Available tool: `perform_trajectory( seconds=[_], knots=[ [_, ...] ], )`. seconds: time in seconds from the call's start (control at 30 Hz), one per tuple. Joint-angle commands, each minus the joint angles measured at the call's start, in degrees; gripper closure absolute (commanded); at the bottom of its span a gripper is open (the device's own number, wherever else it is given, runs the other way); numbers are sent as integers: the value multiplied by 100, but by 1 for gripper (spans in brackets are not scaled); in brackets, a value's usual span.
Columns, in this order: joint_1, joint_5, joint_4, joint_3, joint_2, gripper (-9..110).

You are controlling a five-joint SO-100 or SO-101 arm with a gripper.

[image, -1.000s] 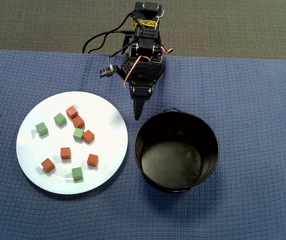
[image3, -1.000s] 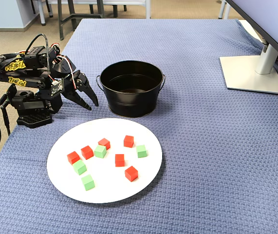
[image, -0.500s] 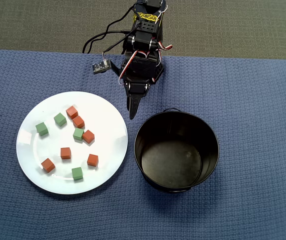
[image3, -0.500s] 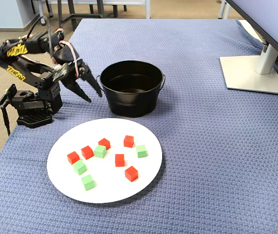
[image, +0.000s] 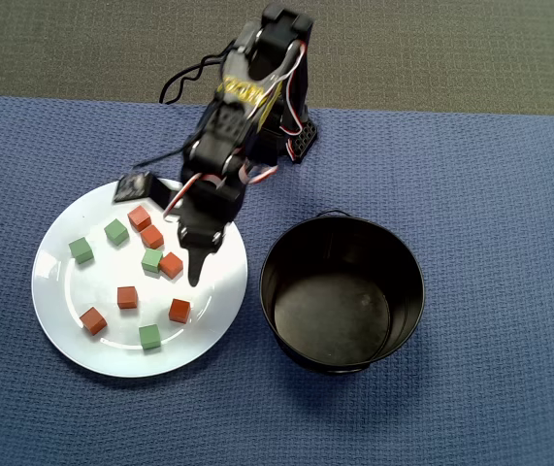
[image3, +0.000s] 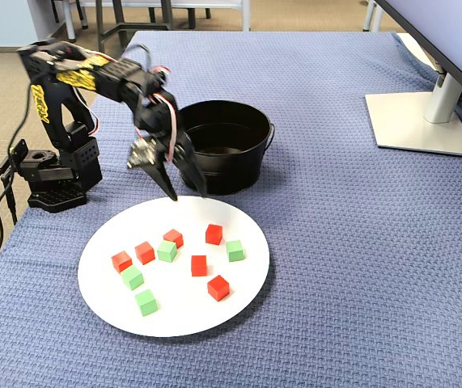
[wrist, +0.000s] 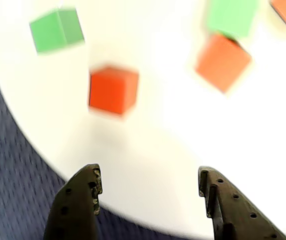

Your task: Pick up the red cubes from the white plate and place them in the black recipient

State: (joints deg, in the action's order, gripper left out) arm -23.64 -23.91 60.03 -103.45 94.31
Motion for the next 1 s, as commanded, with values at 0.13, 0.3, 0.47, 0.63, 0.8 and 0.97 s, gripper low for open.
perform_trajectory(
  seconds=[0.13,0.3,0.47,0.63,0.8,0.97],
  knots=[
    [-229,264,132,1916,-1468,84],
    [-167,114,141,2399,-1986,83],
    [-114,185,141,2663,-2391,83],
    [-79,123,220,2848,-2760,83],
    [-35,97,290,3006,-2979,84],
    [-18,26,378,3305,-3313,89]
  ],
)
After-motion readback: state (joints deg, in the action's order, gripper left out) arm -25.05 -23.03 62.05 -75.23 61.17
